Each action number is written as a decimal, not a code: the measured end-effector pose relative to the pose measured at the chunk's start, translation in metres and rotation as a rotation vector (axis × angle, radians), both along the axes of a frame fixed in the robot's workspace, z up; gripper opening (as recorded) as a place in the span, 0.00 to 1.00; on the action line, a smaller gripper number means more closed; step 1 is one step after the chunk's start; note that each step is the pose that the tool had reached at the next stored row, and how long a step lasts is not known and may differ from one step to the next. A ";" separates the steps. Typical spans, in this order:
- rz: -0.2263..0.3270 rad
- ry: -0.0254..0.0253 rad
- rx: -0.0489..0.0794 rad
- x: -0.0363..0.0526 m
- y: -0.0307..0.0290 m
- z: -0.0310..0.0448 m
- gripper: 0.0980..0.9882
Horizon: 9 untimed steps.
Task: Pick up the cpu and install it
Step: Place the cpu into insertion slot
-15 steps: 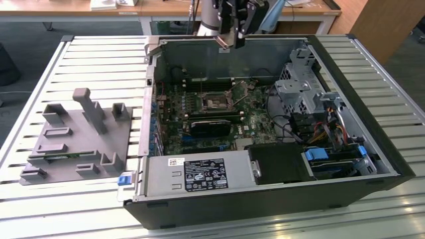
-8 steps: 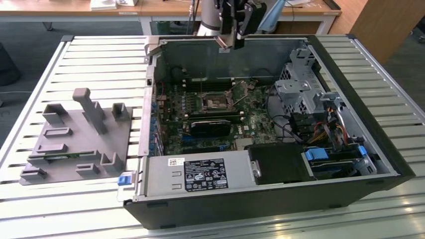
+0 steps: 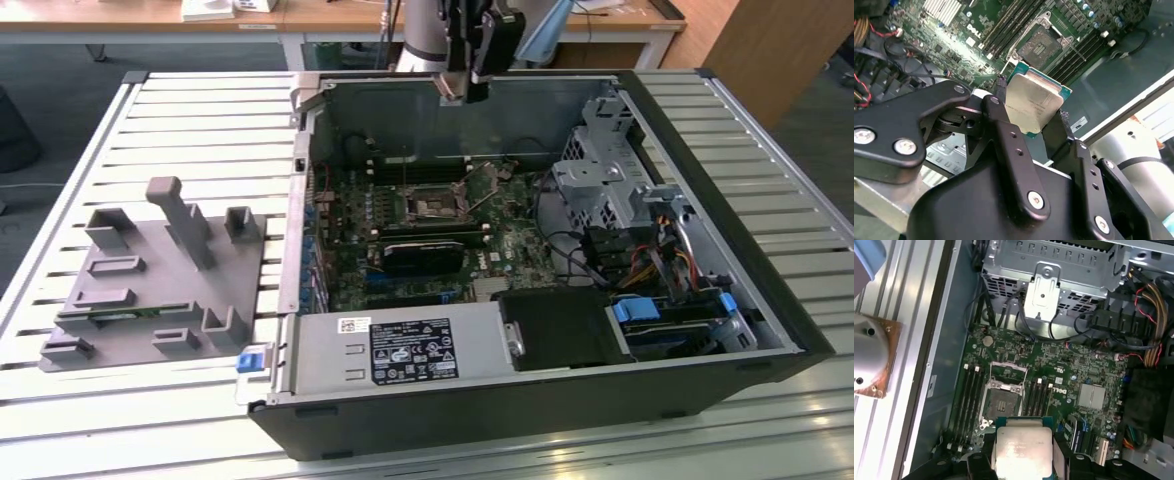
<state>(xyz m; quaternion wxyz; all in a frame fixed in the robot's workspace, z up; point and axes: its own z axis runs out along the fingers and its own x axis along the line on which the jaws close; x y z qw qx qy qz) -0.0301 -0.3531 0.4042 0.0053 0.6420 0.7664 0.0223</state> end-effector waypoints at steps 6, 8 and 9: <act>-0.105 0.0000 0.000 0.0000 0.0000 -0.0027 0.49; -0.129 0.0000 0.000 -0.0004 0.0000 -0.0033 0.49; -0.137 0.0001 0.000 -0.0008 0.0000 -0.0036 0.49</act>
